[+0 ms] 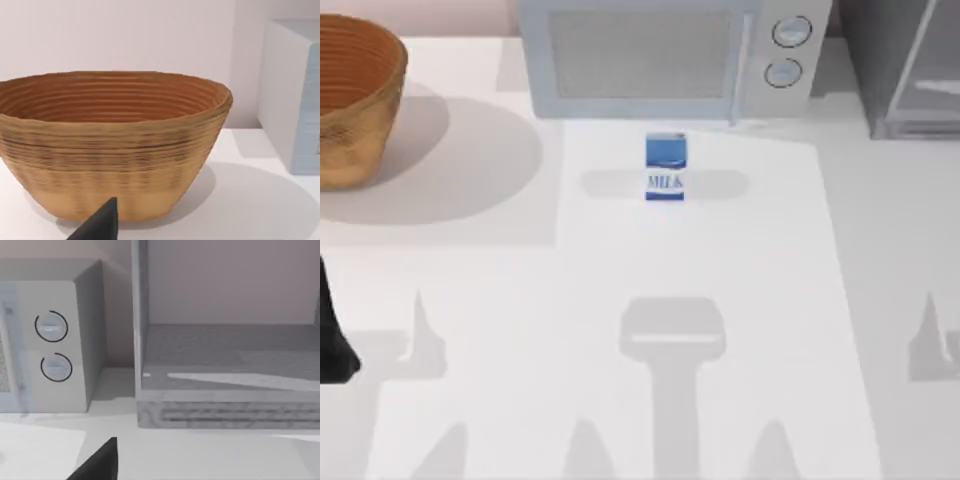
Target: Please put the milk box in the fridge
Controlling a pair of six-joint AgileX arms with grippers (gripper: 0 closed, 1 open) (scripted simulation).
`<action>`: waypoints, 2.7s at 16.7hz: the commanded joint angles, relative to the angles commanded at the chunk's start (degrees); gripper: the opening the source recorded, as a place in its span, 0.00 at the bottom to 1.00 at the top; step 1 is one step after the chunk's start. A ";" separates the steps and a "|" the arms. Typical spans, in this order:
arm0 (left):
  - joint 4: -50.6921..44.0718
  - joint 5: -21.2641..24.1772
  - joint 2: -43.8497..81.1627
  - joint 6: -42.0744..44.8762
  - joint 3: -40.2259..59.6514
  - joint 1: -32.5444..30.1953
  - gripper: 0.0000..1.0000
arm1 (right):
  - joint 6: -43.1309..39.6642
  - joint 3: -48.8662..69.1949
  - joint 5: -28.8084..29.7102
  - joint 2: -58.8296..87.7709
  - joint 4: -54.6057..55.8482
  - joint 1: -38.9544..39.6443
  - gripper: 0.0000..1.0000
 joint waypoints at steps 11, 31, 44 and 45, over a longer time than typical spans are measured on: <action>0.00 0.00 0.00 0.00 0.00 0.00 1.00 | 0.78 15.44 4.46 26.44 11.57 14.86 1.00; 0.00 0.00 0.00 0.00 0.00 0.00 1.00 | 12.65 68.39 43.40 135.98 50.86 43.54 1.00; 0.00 0.00 0.00 0.00 0.00 0.00 1.00 | 11.55 75.43 43.54 142.68 51.07 42.58 1.00; 0.00 0.00 0.00 0.00 0.00 0.00 1.00 | 11.30 77.10 42.98 143.66 50.55 41.98 1.00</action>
